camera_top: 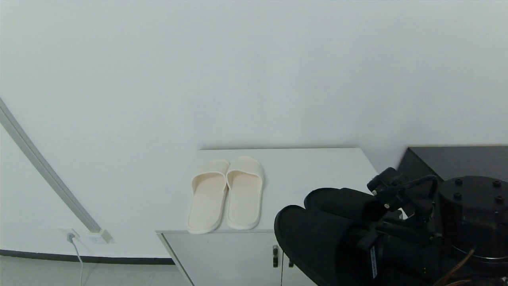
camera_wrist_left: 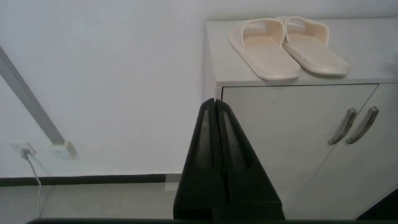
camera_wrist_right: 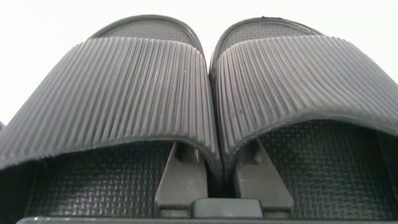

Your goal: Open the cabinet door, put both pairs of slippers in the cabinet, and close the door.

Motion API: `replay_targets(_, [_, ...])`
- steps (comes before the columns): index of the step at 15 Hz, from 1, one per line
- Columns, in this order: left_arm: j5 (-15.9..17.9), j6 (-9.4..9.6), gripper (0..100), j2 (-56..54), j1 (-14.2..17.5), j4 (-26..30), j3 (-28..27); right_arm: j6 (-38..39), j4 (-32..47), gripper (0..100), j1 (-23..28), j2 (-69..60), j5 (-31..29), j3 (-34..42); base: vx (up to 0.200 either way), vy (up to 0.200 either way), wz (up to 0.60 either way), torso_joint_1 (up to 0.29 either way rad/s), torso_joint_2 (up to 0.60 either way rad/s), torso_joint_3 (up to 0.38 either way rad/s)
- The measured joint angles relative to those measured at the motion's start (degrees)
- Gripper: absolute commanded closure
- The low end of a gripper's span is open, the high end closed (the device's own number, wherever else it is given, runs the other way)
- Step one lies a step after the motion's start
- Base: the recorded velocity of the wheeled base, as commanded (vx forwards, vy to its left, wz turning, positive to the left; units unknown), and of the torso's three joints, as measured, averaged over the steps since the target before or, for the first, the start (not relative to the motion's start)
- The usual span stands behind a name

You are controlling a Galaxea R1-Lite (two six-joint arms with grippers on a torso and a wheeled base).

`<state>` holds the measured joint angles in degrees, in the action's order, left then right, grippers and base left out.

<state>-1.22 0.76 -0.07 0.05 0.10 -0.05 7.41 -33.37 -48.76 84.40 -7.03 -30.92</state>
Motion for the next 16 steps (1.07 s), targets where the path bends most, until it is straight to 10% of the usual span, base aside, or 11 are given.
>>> replay_targets(16, [0.4,0.02,100,0.0,0.02,0.0,-0.02,-0.05,-0.51,100,0.0,-1.29,0.06,0.94,-0.15,0.0,0.0,0.001,0.0,0.002])
